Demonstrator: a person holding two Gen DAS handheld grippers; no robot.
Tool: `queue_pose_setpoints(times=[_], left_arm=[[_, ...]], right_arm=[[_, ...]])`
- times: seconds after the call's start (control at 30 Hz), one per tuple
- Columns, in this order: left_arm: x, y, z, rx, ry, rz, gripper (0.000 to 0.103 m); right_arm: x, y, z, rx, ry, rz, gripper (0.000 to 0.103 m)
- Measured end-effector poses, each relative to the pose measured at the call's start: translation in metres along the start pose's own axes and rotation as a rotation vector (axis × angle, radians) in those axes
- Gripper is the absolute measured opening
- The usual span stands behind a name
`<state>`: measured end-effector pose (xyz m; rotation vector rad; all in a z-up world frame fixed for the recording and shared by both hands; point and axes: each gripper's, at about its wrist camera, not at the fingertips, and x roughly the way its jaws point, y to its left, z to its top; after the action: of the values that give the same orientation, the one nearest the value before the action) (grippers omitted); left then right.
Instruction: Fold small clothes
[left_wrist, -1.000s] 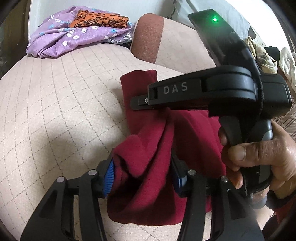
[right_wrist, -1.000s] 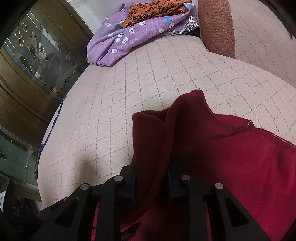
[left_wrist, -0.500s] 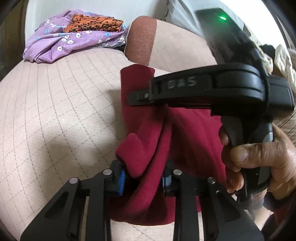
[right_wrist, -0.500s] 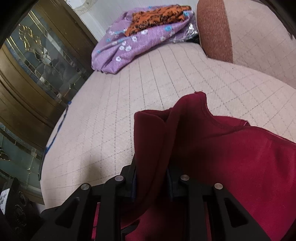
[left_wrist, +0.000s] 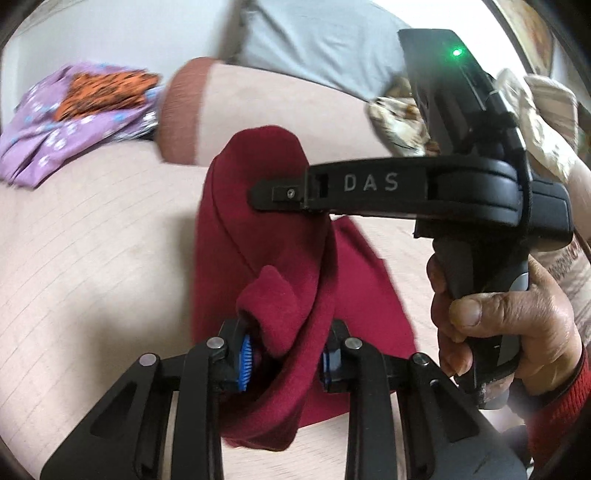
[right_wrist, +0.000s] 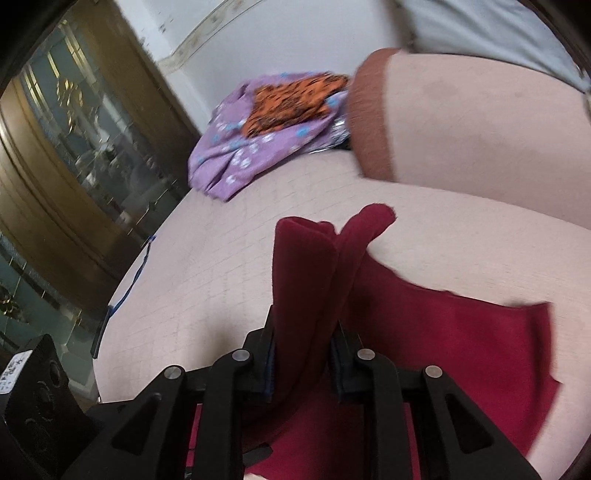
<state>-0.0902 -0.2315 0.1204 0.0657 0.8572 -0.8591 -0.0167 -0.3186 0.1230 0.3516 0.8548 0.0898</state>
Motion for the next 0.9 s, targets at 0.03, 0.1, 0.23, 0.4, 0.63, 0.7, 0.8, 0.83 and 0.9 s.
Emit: queue_pose_setpoints(times=[0.03, 0.1, 0.23, 0.4, 0.63, 0.7, 0.8, 0.83, 0.9], left_arm=[[0.003, -0.009, 0.001, 0.011, 0.003, -0.009, 0.024], [0.013, -0.027, 0.004, 0.029, 0.017, -0.033, 0.024], [0.041, -0.06, 0.005, 0.07, 0.064, -0.058, 0.023], [0.077, -0.087, -0.006, 0.096, 0.122, -0.051, 0.023], [0.083, -0.09, -0.021, 0.083, 0.201, -0.09, 0.038], [0.064, -0.086, -0.019, 0.071, 0.206, -0.185, 0.058], [0.025, -0.08, -0.023, 0.123, 0.14, -0.211, 0.066], [0.013, -0.076, -0.025, 0.147, 0.116, -0.19, 0.066], [-0.003, -0.065, -0.03, 0.178, 0.082, -0.12, 0.066]], right_arm=[[-0.008, -0.009, -0.002, 0.009, -0.007, -0.012, 0.021], [-0.022, -0.028, -0.007, 0.029, -0.017, -0.035, 0.02], [-0.044, -0.069, -0.021, 0.089, -0.029, -0.082, 0.019], [-0.049, -0.115, -0.041, 0.161, -0.025, -0.138, 0.019], [-0.016, -0.165, -0.073, 0.306, 0.031, -0.174, 0.032], [-0.025, -0.164, -0.076, 0.327, 0.004, -0.173, 0.039], [-0.043, -0.156, -0.078, 0.313, -0.005, -0.2, 0.049], [-0.049, -0.152, -0.079, 0.301, -0.01, -0.201, 0.052], [-0.062, -0.133, -0.083, 0.262, -0.025, -0.176, 0.054]])
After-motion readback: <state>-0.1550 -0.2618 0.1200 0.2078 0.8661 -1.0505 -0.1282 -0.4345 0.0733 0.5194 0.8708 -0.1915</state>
